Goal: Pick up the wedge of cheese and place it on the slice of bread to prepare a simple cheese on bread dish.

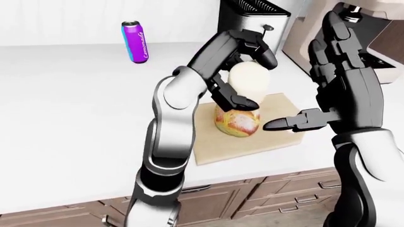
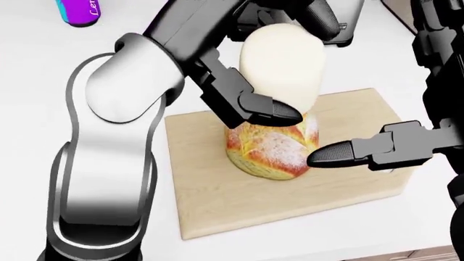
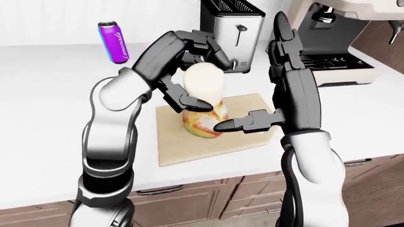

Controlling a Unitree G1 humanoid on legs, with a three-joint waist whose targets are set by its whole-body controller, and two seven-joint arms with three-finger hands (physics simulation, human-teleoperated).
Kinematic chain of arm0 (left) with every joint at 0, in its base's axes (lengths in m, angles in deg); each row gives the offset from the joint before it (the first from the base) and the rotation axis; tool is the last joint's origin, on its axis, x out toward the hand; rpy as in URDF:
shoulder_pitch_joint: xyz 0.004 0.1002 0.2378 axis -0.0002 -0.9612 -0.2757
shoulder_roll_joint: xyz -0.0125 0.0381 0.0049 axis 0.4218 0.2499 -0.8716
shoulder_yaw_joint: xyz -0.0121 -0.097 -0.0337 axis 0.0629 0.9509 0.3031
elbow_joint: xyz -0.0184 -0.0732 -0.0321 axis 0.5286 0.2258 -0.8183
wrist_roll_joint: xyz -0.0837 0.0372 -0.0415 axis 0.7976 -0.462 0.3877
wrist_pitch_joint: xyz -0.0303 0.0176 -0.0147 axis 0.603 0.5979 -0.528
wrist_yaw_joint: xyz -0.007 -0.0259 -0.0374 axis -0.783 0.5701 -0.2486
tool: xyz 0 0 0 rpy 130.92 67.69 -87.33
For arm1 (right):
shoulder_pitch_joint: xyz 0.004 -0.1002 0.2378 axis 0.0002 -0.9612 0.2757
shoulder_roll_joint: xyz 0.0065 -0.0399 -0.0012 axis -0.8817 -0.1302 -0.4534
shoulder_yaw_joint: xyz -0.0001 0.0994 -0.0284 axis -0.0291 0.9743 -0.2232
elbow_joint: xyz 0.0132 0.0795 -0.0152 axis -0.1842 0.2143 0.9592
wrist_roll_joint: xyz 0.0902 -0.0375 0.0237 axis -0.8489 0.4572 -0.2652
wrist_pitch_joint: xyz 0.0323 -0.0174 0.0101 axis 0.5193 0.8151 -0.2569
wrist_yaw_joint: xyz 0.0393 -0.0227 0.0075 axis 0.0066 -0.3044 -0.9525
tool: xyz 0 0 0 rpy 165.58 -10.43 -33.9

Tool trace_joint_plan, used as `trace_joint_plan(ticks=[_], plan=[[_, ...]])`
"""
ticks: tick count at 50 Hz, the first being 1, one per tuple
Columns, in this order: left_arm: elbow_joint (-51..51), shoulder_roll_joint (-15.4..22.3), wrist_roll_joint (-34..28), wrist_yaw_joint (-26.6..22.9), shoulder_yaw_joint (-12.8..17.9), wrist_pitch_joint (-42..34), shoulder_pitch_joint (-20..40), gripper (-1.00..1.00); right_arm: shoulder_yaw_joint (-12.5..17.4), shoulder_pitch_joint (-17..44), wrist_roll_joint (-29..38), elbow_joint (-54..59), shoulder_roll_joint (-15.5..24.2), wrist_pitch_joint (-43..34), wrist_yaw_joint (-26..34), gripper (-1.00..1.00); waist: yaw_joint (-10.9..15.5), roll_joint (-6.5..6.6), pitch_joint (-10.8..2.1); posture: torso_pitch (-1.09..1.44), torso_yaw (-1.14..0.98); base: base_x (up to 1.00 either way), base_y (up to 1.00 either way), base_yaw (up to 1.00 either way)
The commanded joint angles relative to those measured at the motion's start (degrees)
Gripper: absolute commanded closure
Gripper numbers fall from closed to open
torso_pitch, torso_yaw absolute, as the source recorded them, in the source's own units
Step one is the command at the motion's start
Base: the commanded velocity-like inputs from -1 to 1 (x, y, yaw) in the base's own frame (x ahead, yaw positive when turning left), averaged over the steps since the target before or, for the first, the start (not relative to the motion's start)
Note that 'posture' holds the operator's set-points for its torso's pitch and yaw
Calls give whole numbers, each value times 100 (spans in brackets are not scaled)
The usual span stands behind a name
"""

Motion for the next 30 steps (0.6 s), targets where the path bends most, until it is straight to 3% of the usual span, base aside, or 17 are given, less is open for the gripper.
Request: trace_joint_plan(ticks=[1,24,30], plan=[[111,8,-19,103,55,204,190,39,55,114,4,-132,50,129,-30,-100,3,-21,-139,0,0,0,0,0],[57,16,-72,82,44,445,-99,31,27,71,40,-103,38,179,-36,-100,-1,-11,-153,0,0,0,0,0],[75,10,-107,69,18,492,-159,18,45,10,32,-137,24,200,-26,-100,-1,-12,-154,0,0,0,0,0]])
